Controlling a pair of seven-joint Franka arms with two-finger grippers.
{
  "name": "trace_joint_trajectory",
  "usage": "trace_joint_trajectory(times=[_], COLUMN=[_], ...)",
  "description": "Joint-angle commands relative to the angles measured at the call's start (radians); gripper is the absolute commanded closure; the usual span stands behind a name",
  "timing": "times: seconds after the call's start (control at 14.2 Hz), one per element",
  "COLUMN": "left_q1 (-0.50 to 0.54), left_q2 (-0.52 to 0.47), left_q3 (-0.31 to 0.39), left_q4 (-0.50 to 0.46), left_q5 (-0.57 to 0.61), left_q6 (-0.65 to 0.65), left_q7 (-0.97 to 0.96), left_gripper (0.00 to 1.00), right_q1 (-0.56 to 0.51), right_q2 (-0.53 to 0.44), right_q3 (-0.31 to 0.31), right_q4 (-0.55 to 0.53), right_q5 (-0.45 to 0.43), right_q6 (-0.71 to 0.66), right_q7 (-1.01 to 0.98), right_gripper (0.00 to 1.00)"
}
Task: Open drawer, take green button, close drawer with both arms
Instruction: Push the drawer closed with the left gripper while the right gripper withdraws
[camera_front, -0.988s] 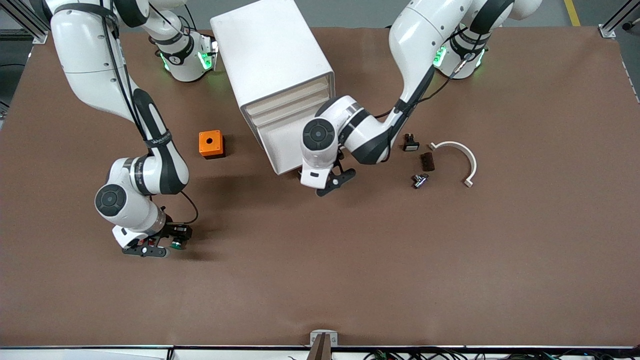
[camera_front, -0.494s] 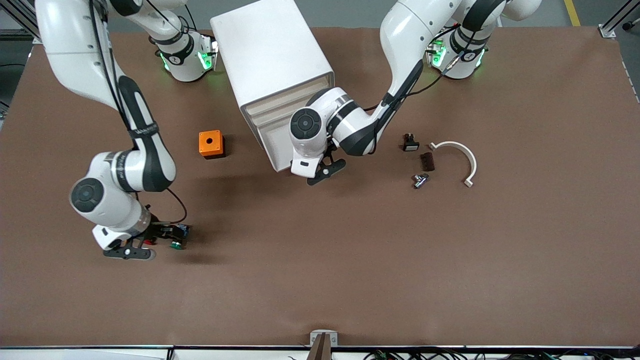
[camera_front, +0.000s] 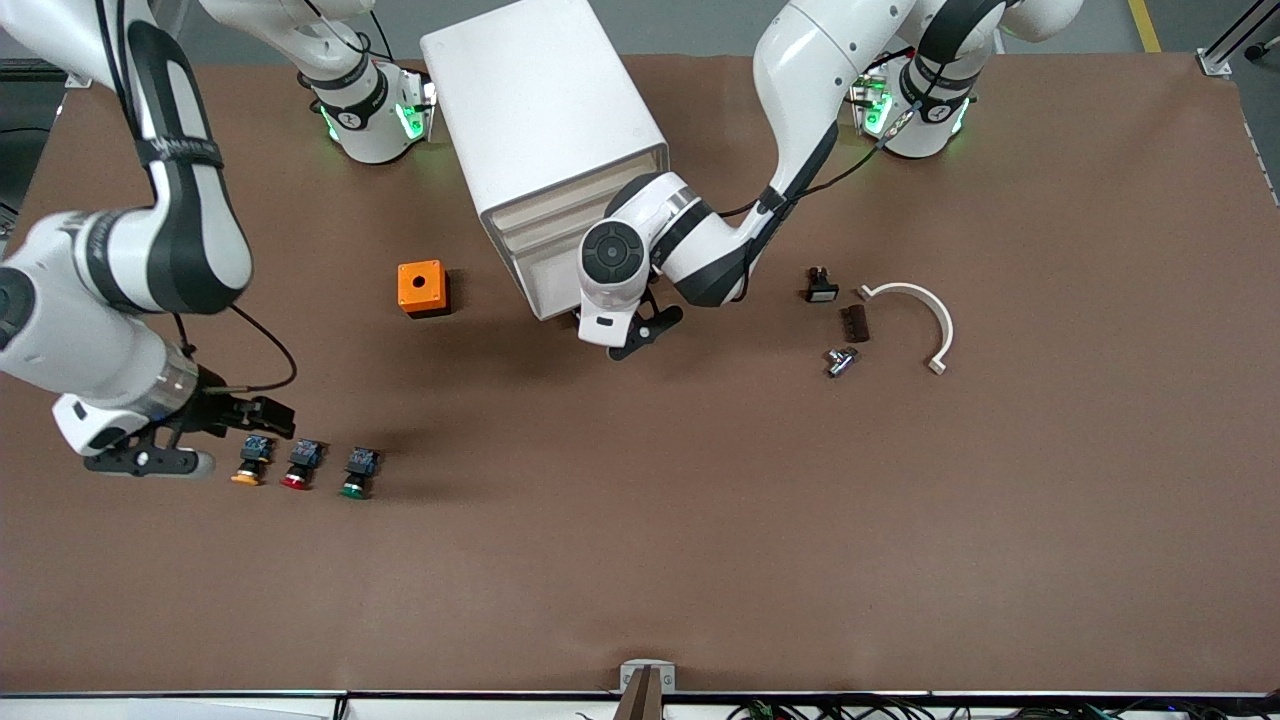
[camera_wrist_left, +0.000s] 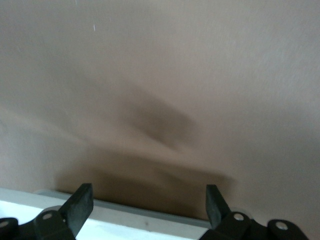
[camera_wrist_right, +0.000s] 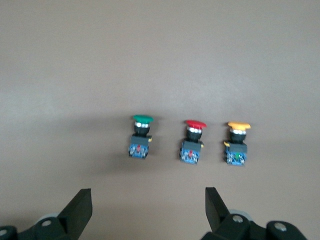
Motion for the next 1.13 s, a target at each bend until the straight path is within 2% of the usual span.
trace_joint_trajectory(times=[0.0, 0.21, 0.42, 0.49, 0.56, 0.71, 1.06], left_q1=[-0.012, -0.021, -0.03, -0.033, -0.033, -0.033, -0.033], left_q2=[0.005, 0.016, 0.025, 0.027, 0.031, 0.034, 0.047], left_q3=[0.005, 0.005, 0.005, 0.005, 0.005, 0.005, 0.001], left_q4=[0.0, 0.0, -0.001, -0.003, -0.003, -0.003, -0.003], left_q5=[-0.089, -0.18, -0.23, -0.252, -0.282, -0.333, -0.384], left_q6=[-0.001, -0.001, -0.001, -0.001, -0.001, -0.001, -0.003], left_q7=[-0.01, -0.007, -0.006, -0.003, 0.0, 0.0, 0.02], left_gripper=[0.01, 0.01, 0.01, 0.01, 0.01, 0.01, 0.01], right_q1=[-0.012, -0.004, -0.018, -0.04, -0.071, -0.097, -0.096], right_q2=[-0.106, -0.194, -0.263, -0.286, -0.306, -0.332, -0.352], right_q3=[0.016, 0.019, 0.025, 0.036, 0.072, 0.102, 0.1], right_q4=[-0.039, -0.04, -0.037, -0.037, -0.034, -0.021, 0.068], right_q5=[-0.009, -0.012, -0.064, -0.066, -0.066, -0.066, -0.067], right_q6=[-0.057, -0.116, -0.176, -0.208, -0.229, -0.263, -0.383], right_q7=[-0.011, -0.003, 0.0, 0.0, 0.0, 0.002, 0.003], right_gripper=[0.0, 0.0, 0.0, 0.0, 0.0, 0.0, 0.0])
